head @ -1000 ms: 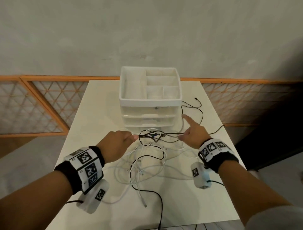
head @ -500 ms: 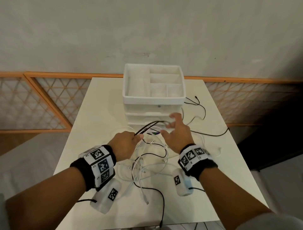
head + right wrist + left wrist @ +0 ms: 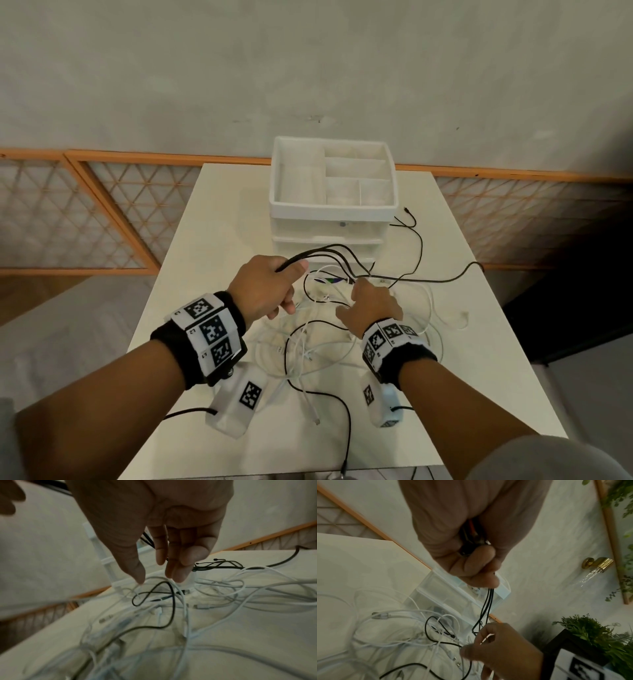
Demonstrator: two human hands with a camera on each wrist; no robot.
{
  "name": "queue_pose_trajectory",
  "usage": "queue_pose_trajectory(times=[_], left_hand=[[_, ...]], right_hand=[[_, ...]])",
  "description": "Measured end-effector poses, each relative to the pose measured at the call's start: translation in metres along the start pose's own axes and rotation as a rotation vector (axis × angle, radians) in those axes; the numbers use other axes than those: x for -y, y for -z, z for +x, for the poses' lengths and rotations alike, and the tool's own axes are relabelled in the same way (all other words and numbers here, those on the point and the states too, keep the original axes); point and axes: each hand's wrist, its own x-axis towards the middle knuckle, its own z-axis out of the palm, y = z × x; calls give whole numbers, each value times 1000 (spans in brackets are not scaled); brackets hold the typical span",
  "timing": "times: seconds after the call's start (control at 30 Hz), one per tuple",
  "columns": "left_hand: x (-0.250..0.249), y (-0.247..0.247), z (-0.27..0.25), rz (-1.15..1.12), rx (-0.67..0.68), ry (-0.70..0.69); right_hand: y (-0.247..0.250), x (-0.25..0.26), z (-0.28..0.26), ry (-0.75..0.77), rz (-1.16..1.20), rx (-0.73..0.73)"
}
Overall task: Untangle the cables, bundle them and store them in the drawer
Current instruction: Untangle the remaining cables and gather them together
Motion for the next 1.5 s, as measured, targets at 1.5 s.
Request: queue_pose_trajectory(times=[1.5], left_hand=[[-13,13,10,-290,-71,-5]], right_hand=[[141,-20,-19,84,545,-496]])
